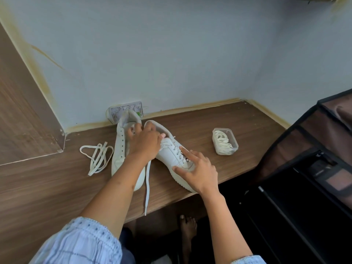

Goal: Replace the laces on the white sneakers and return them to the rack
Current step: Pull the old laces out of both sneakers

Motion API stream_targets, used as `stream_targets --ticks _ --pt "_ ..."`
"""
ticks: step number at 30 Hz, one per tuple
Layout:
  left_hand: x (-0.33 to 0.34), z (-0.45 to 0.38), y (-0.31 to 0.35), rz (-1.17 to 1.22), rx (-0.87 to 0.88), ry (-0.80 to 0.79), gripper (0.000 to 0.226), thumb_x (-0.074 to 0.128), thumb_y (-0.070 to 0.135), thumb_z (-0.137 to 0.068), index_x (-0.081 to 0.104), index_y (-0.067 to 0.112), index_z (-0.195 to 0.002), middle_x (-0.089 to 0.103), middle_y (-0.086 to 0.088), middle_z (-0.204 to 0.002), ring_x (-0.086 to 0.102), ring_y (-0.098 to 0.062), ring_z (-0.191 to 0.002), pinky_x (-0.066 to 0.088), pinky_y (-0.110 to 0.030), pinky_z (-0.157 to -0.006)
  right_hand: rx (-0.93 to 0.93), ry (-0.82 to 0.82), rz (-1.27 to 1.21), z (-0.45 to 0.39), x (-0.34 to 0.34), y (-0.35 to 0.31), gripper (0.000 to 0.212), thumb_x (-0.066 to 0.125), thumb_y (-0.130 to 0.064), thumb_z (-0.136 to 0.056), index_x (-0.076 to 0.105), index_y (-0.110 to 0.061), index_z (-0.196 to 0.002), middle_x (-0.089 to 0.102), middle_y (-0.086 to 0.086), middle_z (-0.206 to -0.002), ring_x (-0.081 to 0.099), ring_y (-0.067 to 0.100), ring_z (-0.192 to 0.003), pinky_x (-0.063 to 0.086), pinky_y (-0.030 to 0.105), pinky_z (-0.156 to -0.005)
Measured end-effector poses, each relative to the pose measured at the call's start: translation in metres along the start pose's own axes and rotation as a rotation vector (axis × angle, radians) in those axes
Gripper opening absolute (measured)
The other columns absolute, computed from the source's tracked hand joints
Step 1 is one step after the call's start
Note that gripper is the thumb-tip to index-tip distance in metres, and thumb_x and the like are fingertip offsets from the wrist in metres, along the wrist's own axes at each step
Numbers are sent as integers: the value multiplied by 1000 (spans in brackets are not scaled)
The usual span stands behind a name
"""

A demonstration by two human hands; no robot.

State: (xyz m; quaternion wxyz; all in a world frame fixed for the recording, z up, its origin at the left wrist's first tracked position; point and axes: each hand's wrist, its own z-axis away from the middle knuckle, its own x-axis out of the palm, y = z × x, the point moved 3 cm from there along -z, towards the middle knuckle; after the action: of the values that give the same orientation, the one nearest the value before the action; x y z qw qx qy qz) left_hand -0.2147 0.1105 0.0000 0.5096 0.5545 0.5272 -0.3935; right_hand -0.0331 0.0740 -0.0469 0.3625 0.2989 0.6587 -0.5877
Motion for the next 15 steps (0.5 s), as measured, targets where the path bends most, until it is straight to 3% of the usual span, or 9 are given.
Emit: stream_targets --ticks 3,6,10,12,13,15 --pt "-5 -9 -3 120 -56 -19 33 42 47 -99 69 30 -106 56 7 -127 37 -25 -126 22 -47 -104 5 10 10 1 1 0 68 61 -66 -78 38 -52 -141 42 -9 -148 38 16 -135 34 44 -105" --pt "-9 -4 0 219 -60 138 23 53 41 -96 73 31 -99 60 11 -121 45 -21 -117 23 -44 -99 9 14 17 2 1 1 68 60 -66 -79 36 -53 -142 40 -9 -149 37 16 -135 32 43 -106" --pt "-3 5 2 275 -47 301 22 55 29 -97 75 22 -100 61 8 -111 59 -19 -96 30 -42 -103 3 13 24 2 5 -1 69 58 -70 -79 35 -53 -142 42 -11 -146 38 14 -133 32 41 -104" --pt "-1 10 1 364 -80 298 23 54 26 -97 74 14 -100 60 6 -111 61 -19 -89 41 -34 -86 11 19 22 3 8 -3 70 57 -73 -78 35 -54 -141 44 -13 -142 39 13 -130 32 41 -103" --pt "-2 12 1 394 -105 302 24 54 26 -97 73 12 -100 59 6 -112 61 -20 -90 41 -32 -76 14 24 19 4 8 -3 70 56 -74 -77 35 -54 -141 44 -14 -141 39 13 -129 33 41 -103" --pt "-4 16 4 465 -145 327 22 55 22 -97 73 10 -98 58 4 -114 60 -18 -92 38 -28 -70 26 26 8 5 10 -5 70 56 -74 -77 34 -55 -141 44 -14 -140 39 13 -128 33 42 -102"
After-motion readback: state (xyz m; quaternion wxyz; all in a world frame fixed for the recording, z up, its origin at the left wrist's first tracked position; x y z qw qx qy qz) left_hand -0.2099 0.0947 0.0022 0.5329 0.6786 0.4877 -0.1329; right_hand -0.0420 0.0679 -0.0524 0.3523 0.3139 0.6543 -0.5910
